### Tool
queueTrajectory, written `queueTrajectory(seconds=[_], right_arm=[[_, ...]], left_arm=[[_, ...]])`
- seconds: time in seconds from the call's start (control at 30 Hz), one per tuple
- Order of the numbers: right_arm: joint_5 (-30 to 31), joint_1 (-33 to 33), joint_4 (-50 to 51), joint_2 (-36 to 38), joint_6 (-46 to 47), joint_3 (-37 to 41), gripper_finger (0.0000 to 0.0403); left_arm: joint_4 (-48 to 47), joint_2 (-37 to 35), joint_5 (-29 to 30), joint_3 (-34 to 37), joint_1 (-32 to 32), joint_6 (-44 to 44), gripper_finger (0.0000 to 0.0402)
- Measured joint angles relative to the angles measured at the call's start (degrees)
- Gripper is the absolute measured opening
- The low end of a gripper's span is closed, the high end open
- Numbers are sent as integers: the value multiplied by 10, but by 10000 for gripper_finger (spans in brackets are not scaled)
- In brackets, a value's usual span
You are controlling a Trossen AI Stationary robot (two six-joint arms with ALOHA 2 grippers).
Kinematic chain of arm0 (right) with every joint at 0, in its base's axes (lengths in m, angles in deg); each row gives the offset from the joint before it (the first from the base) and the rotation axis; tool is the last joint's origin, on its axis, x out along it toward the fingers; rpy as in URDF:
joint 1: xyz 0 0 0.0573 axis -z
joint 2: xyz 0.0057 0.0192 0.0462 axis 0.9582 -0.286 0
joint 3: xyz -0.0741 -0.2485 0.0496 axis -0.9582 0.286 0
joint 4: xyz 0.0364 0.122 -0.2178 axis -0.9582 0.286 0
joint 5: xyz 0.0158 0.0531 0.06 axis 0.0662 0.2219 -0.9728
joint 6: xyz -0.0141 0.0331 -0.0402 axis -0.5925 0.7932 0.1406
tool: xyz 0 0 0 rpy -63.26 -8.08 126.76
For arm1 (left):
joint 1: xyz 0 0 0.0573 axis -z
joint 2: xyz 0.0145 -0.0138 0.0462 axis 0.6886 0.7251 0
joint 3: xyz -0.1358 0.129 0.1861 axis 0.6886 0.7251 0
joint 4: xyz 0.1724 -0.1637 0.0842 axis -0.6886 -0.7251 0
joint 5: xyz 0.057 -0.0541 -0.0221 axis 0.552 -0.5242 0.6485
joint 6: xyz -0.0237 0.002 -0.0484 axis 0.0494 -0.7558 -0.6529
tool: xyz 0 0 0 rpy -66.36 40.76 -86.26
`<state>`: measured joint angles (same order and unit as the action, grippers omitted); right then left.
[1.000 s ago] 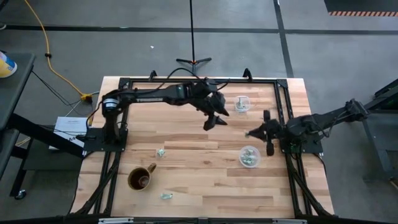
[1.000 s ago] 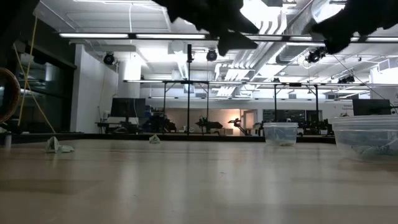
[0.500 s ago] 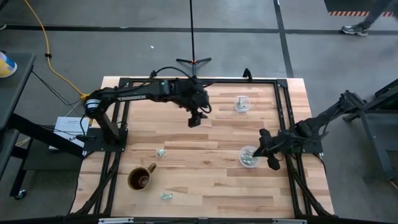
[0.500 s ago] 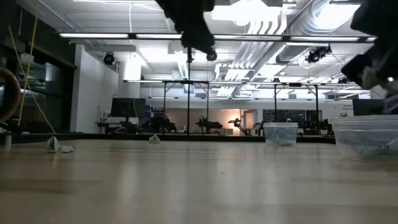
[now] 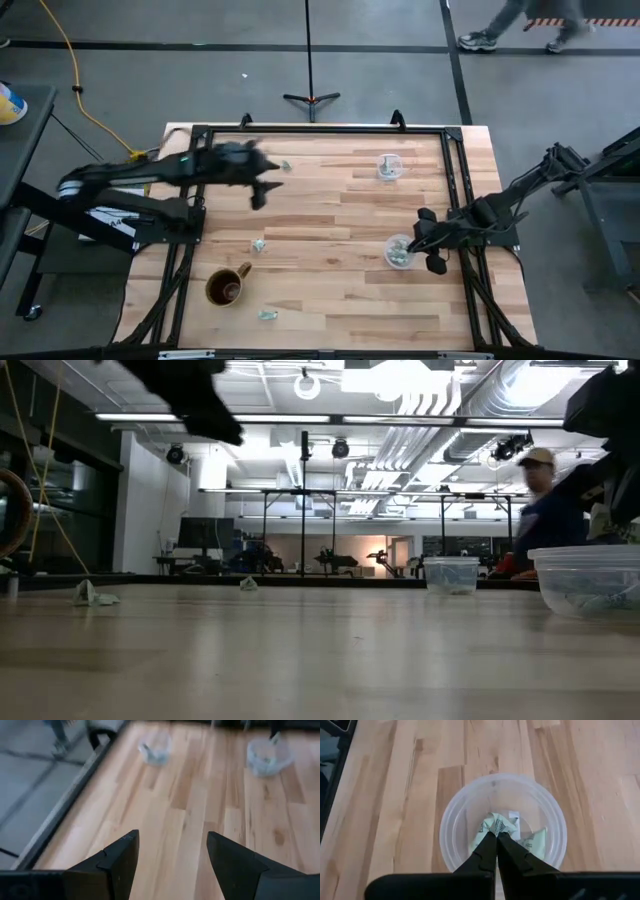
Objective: Pick and place items into bin
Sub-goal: Put the green stevia packet into the bottom transparent bin
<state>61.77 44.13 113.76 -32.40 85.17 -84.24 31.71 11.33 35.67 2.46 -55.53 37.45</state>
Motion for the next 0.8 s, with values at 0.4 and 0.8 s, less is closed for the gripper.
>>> queueTrajectory(seconds=[0.4,0.8], right_arm=[[9,0,-16,-60,5,0,92],[190,10,-259,-63,-158,0,246]], left_arm=[[35,-388,12,213,0,-29,269],[40,-450,12,223,0,-40,269]])
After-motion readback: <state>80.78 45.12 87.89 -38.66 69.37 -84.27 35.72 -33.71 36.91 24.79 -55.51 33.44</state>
